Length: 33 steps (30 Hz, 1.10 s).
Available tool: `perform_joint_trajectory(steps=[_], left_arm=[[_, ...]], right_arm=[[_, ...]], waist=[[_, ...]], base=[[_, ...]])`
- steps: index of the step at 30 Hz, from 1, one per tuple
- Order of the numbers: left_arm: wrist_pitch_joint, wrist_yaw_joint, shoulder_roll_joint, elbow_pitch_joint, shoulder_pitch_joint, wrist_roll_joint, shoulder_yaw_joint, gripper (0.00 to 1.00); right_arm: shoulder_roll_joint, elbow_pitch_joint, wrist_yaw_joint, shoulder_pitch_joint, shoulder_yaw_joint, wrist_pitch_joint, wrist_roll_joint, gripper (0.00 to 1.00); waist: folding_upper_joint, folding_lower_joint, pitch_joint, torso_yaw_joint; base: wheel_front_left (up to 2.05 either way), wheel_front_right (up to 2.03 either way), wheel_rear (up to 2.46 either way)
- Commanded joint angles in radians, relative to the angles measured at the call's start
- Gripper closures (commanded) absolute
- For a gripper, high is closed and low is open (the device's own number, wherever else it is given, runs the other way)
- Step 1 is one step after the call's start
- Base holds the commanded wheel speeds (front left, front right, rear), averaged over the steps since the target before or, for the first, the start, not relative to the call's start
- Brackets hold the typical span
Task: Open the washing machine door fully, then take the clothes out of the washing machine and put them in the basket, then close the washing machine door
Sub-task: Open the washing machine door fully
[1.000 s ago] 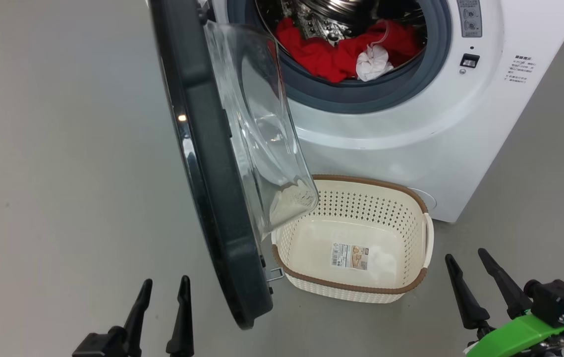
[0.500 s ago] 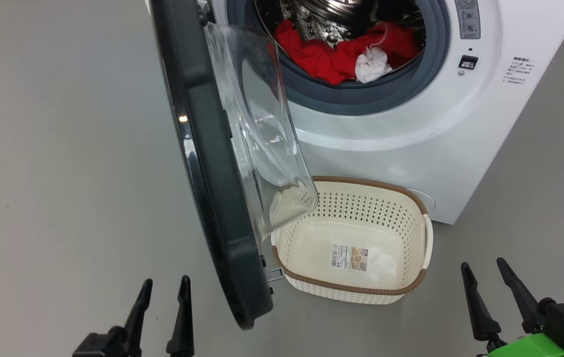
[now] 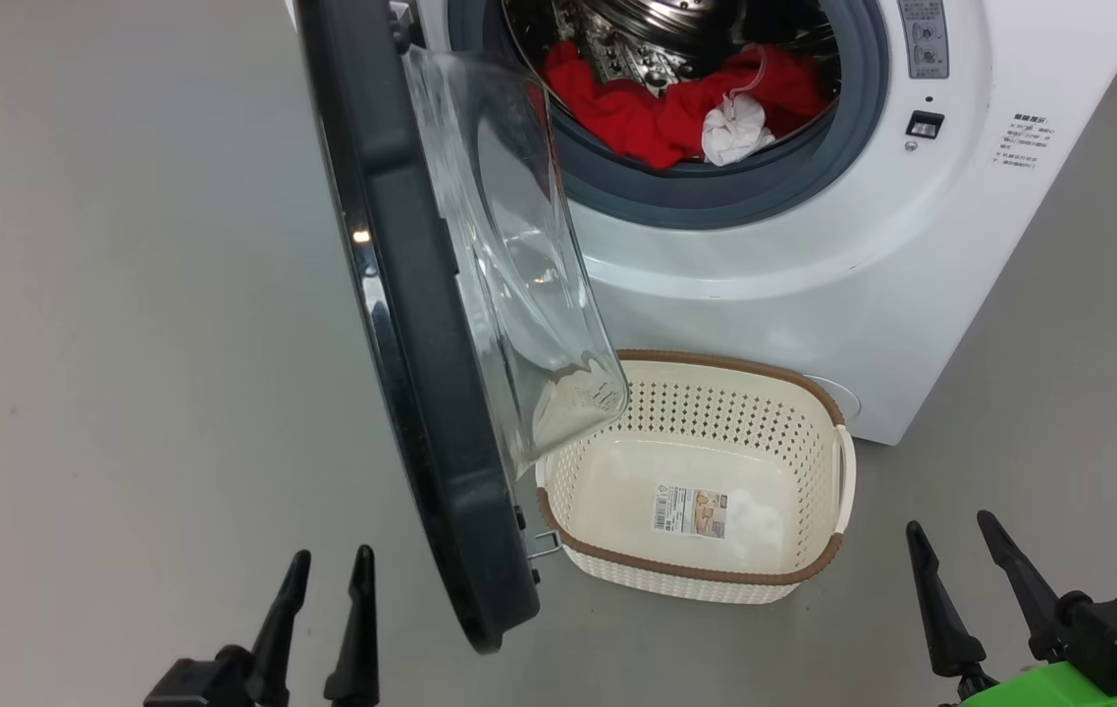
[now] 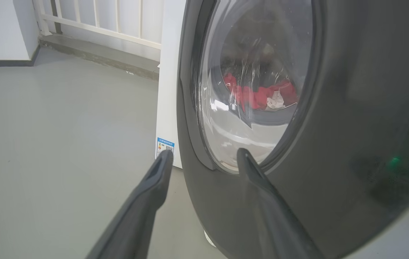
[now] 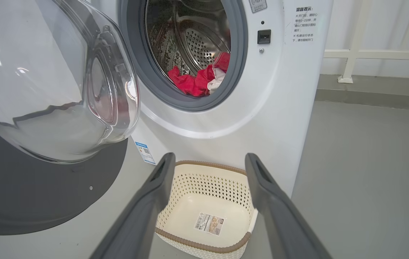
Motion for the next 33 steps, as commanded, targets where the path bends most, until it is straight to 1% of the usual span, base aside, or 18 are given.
perform_joint_trajectory(steps=[1,2,6,10,15,18,22,25,30,32,33], left_arm=[[-0.009,-0.006,0.009,-0.030,-0.021,-0.002,0.034,0.98],[-0.009,-0.008,0.009,-0.033,-0.022,-0.011,0.035,1.00],[-0.009,-0.010,0.009,-0.058,-0.032,-0.028,0.051,1.00],[-0.009,-0.009,0.009,-0.125,-0.051,-0.045,0.084,1.00],[-0.009,-0.010,0.009,-0.271,-0.086,-0.058,0.110,1.00],[-0.009,-0.012,0.009,-0.387,-0.112,-0.046,0.096,1.00],[-0.009,-0.007,0.009,-0.498,-0.129,0.010,0.021,1.00],[-0.009,-0.023,0.009,-0.519,-0.129,0.057,-0.073,1.00],[-0.009,-0.043,0.009,-0.467,-0.114,0.060,-0.231,1.00],[-0.009,-0.041,0.009,-0.426,-0.104,0.033,-0.274,1.00],[-0.009,-0.039,0.009,-0.385,-0.096,0.000,-0.305,1.00]], right_arm=[[-0.012,-0.030,0.007,-0.002,0.022,-0.009,-0.011,0.00],[-0.012,-0.030,0.007,-0.002,0.021,-0.009,-0.011,0.00],[-0.012,-0.032,0.007,-0.003,0.022,-0.009,-0.013,0.00],[-0.011,-0.033,0.007,-0.001,0.028,-0.009,-0.014,0.00],[-0.012,-0.035,0.007,-0.003,0.031,-0.009,-0.016,0.00],[-0.013,-0.037,0.007,-0.008,0.030,-0.009,-0.017,0.00],[-0.015,-0.036,0.007,-0.014,0.034,-0.009,-0.016,0.00],[-0.016,-0.035,0.007,-0.019,0.038,-0.009,-0.015,0.00],[-0.016,-0.036,0.007,-0.026,0.041,-0.009,-0.016,0.00],[-0.017,-0.035,0.007,-0.030,0.044,-0.009,-0.016,0.00],[-0.018,-0.035,0.007,-0.033,0.045,-0.009,-0.016,0.00]], waist=[[0.0000,0.0000,0.001,0.000],[0.0000,0.0000,0.001,0.000],[0.0000,0.0000,0.001,0.000],[0.0000,0.0000,-0.001,0.000],[0.0000,0.0000,0.003,-0.001],[0.0000,0.0000,0.009,-0.001],[0.0000,0.0000,0.015,-0.005],[0.0000,0.0000,0.018,-0.010],[0.0000,0.0000,0.027,-0.015],[0.0000,0.0000,0.030,-0.018],[0.0000,0.0000,0.032,-0.020]], base=[[0.00,0.00,0.00],[0.00,0.00,0.00],[0.00,0.00,0.00],[0.00,0.00,0.00],[0.00,0.00,0.00],[0.00,0.00,0.00],[0.00,0.00,0.00],[0.00,0.00,0.00],[0.00,0.00,0.00],[0.00,0.00,0.00],[0.00,0.00,0.00]])
